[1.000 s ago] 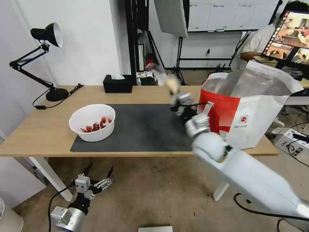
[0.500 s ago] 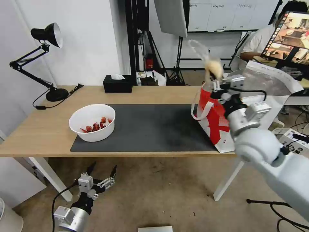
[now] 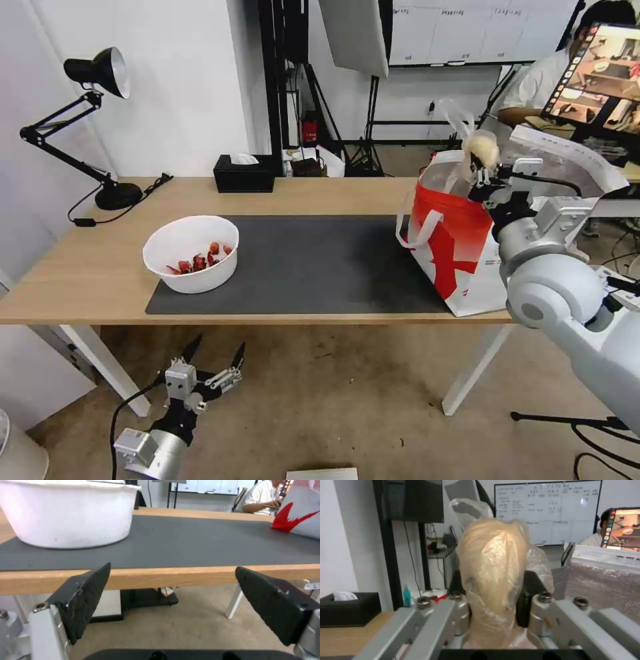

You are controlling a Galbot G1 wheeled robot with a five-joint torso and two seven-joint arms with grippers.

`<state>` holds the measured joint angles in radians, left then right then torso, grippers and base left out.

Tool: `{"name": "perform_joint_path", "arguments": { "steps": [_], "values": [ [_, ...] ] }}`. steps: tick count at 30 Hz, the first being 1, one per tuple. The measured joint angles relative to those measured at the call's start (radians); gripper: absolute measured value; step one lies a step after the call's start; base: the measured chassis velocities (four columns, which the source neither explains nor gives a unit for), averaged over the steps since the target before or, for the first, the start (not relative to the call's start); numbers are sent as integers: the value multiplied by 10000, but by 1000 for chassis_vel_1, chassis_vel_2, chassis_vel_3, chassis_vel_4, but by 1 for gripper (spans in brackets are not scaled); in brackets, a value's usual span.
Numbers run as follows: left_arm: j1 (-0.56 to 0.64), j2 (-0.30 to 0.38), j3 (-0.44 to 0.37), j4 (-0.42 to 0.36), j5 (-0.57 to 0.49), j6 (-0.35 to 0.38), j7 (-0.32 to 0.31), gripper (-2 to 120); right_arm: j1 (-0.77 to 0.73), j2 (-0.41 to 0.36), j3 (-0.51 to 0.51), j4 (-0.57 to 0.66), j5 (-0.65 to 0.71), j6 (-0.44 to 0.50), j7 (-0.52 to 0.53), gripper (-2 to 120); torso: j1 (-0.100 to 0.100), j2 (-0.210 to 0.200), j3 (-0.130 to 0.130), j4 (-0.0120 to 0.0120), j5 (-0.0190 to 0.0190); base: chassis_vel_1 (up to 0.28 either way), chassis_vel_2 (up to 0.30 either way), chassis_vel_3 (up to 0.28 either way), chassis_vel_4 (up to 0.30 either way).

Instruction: Pick up the trash from the table and place it into the takeout bag.

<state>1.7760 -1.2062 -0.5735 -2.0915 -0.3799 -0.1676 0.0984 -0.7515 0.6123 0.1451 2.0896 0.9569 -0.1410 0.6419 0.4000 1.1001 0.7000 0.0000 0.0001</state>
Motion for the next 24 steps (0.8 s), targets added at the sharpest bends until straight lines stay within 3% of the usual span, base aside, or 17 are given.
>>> {"name": "perform_joint_path", "arguments": {
  "steps": [16,19,24],
  "values": [
    [97,-17,81,-100,111,5,0,100,-438,-238,323,330,366,-248,133,90,0,0,0,0,-1,0,0,0,0],
    [89,12,78,-105,106,11,0,100,-436,-259,324,353,495,-311,145,99,0,0,0,0,-1,0,0,0,0],
    [32,45,63,-127,65,23,0,100,-369,-291,319,349,542,-324,146,100,0,0,0,0,-1,0,0,0,0]
  ]
}}
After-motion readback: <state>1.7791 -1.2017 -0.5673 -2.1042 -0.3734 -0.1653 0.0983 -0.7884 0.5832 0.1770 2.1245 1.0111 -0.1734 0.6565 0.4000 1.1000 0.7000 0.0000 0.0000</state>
